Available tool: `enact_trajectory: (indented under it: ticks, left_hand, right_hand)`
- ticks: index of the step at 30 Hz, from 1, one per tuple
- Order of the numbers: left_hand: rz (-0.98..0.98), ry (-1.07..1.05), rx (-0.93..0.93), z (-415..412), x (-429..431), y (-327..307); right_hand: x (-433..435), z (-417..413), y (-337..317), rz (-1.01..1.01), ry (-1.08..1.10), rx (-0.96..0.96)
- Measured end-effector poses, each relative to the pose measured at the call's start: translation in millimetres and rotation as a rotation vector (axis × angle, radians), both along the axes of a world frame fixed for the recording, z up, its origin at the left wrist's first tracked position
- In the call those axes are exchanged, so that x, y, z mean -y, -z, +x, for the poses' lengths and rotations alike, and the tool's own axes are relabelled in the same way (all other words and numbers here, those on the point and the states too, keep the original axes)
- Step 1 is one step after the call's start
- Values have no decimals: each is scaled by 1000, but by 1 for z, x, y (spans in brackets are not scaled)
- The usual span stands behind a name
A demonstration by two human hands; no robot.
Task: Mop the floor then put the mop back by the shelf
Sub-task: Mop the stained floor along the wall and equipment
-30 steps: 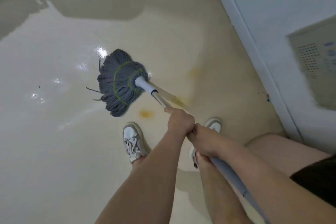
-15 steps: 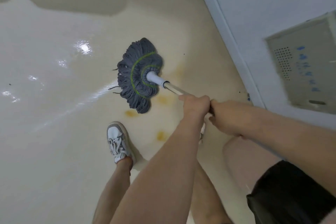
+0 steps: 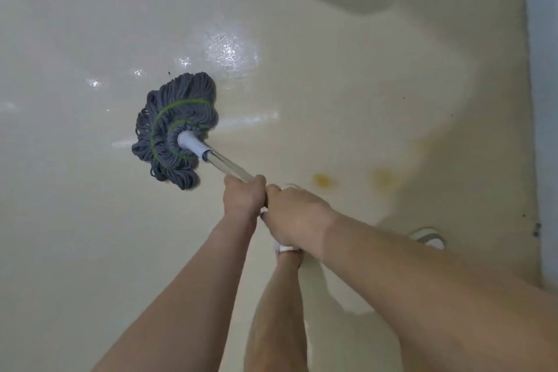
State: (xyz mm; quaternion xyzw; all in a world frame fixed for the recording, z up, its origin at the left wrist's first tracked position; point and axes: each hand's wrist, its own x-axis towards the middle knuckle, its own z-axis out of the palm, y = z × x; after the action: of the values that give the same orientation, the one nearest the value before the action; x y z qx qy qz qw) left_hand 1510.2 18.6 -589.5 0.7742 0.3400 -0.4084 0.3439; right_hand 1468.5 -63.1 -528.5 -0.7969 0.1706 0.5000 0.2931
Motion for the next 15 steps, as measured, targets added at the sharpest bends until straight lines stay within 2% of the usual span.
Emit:
enact_trajectory:
  ticks: [3,6,9,12,15]
  left_hand:
    - [88,16,3,20,-57,4]
    - [124,130,-73,12,-73,9]
    - [124,320,-162,-15,-48,4]
    - [52,395,-199,-42,-12,-6]
    - [10,530,-223,-72,27,-19]
  right_hand:
    - [-54,14,8,75,-3,16]
    - [-66,-2,8,136,14,43]
    - [-41,-35,1,98,91,23]
    - [-10,-68,-13,24,162,84]
    - [22,-103,-22,-13,197,60]
